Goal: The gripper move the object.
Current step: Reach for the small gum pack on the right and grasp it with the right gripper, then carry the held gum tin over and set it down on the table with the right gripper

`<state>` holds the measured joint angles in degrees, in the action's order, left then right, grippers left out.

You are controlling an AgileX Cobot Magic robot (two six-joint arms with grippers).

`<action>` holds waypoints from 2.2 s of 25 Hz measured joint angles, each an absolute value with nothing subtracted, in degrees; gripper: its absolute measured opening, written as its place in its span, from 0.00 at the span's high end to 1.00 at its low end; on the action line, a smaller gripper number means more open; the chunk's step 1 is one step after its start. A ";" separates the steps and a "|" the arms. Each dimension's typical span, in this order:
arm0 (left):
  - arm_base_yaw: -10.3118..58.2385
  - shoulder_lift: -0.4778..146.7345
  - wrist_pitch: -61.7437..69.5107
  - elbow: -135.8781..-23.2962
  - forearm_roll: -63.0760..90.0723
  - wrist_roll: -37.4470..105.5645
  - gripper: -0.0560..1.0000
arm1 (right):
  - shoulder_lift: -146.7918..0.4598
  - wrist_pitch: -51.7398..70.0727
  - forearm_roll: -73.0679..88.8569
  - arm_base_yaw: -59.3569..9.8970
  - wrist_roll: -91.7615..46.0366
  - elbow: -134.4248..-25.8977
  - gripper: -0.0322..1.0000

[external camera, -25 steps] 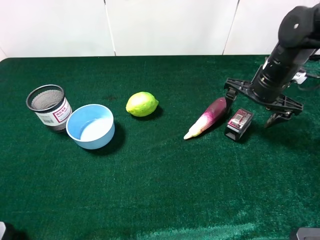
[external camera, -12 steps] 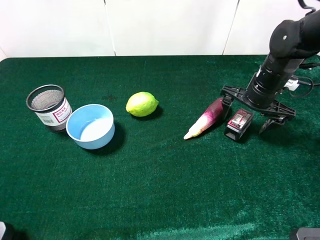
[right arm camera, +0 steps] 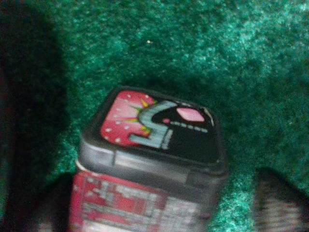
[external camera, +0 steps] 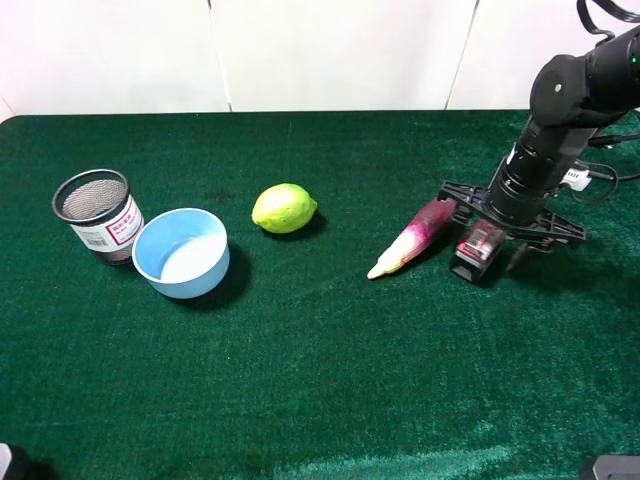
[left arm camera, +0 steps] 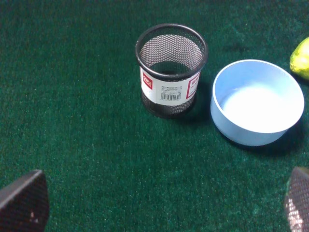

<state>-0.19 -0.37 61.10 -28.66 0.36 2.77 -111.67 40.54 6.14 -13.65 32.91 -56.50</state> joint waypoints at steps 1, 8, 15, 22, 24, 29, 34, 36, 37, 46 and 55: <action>-0.19 -0.37 61.10 -28.66 0.36 2.77 0.01 | -111.67 40.54 6.14 -13.65 32.89 -56.50 0.62; -0.19 -0.37 61.10 -28.66 0.36 2.77 0.01 | -111.67 40.54 6.14 -13.65 32.89 -56.50 0.64; -0.19 -0.37 61.10 -28.66 0.36 2.77 0.01 | -111.67 40.93 6.14 -13.65 32.89 -56.50 0.64; -0.19 -0.37 61.10 -28.66 0.36 2.77 0.01 | -109.82 42.65 6.14 -13.65 32.89 -56.76 0.64; -0.19 -0.37 61.10 -28.66 0.36 2.77 0.01 | -108.57 43.76 6.14 -13.65 32.89 -57.33 0.64; -0.19 -0.37 61.10 -28.66 0.36 2.77 0.01 | -106.15 50.52 5.51 -13.65 32.53 -61.33 0.64; -0.19 -0.37 61.10 -28.66 0.36 2.77 0.01 | -104.08 56.57 5.20 -13.65 31.09 -66.06 0.64; -0.19 -0.37 61.10 -28.66 0.36 2.77 0.01 | -103.77 58.96 5.11 -13.65 30.54 -68.10 0.64; -0.19 -0.37 61.10 -28.66 0.36 2.77 0.01 | -103.66 59.96 5.06 -13.65 30.20 -69.19 0.64; -0.19 -0.37 61.10 -28.66 0.36 2.77 0.01 | -103.62 64.92 5.54 -13.77 27.51 -76.41 0.64; -0.19 -0.37 61.10 -28.66 0.35 2.77 0.01 | -103.62 64.53 4.43 -19.39 24.80 -83.01 0.64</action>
